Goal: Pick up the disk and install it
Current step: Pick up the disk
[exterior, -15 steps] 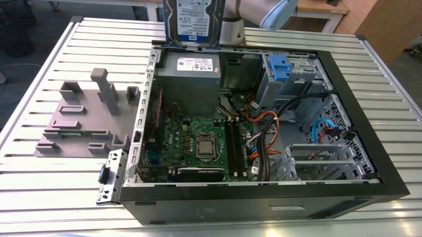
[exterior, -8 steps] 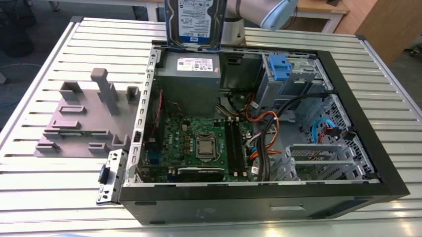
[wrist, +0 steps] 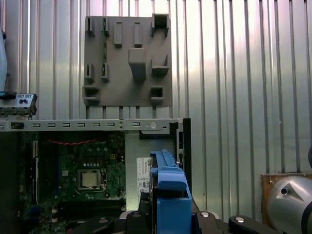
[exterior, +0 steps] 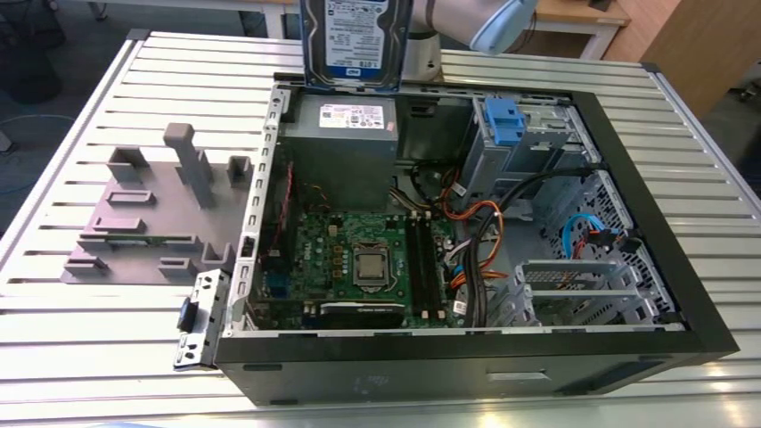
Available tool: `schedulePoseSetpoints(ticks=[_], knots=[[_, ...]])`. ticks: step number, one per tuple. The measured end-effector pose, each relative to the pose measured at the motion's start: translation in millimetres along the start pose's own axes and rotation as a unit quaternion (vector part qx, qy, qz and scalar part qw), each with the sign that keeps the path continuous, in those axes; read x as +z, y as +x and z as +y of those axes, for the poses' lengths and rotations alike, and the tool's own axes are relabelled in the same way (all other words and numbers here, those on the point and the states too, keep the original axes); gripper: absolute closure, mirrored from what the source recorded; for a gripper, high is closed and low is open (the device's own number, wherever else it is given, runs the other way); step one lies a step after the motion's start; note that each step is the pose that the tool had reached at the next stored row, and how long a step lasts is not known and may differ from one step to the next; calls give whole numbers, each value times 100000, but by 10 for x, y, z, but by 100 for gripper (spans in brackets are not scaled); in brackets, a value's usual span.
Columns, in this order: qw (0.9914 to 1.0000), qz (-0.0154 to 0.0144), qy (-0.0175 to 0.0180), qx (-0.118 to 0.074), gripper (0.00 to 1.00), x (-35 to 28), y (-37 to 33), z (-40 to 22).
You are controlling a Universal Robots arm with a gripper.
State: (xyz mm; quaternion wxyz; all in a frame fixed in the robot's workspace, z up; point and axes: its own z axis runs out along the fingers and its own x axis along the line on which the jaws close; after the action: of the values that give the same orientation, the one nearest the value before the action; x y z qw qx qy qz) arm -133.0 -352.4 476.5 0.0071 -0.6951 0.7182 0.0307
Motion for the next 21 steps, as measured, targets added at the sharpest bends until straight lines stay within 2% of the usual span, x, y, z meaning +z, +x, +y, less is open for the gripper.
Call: schedulePoseSetpoints(ticks=[21], knots=[[100000, 0, -7, 0, 63, 4, 7, -112]])
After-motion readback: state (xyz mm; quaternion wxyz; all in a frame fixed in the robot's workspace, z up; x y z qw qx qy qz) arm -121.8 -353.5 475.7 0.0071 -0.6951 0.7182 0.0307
